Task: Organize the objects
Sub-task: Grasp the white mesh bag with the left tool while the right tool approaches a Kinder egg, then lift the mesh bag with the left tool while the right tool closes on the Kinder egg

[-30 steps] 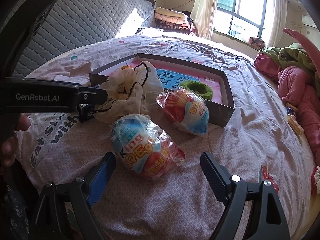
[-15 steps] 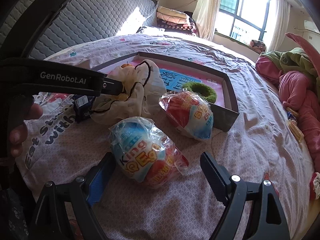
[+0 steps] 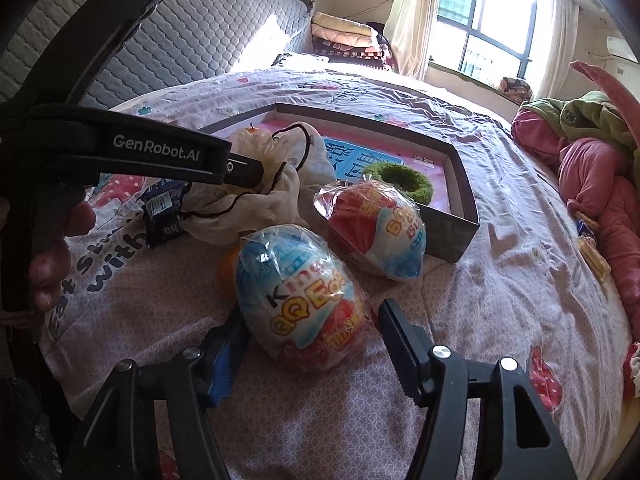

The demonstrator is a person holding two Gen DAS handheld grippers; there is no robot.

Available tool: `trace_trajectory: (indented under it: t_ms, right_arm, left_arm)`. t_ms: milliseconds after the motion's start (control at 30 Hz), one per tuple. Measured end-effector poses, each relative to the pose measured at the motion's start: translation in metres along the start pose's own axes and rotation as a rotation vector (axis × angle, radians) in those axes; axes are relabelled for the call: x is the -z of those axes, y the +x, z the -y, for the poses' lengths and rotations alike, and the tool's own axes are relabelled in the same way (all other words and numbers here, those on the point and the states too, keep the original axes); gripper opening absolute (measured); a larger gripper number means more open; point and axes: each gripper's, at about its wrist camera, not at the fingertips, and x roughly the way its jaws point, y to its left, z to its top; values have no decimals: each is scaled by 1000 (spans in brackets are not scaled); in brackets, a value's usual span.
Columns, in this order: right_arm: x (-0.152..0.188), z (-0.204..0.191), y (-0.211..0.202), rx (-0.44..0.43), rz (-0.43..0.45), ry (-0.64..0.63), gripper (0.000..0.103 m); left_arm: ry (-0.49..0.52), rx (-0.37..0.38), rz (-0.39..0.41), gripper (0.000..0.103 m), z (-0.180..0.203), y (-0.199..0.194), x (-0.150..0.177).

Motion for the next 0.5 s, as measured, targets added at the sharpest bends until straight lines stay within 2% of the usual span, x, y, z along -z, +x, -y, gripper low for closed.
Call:
trace_trajectory:
  t_ms: [133,233,500]
  right_arm:
    - [0,2,-1,-9,5,10,63]
    - [0,3,-2,-13,11,23,63]
    - [0,5,-6,-24,30,34,62]
  left_arm:
    - [-7,20,-4,31,-1,2,0]
    - [-17,40,0,20,-1,0,0]
    - [-22,61,8,16,-1,-7,2]
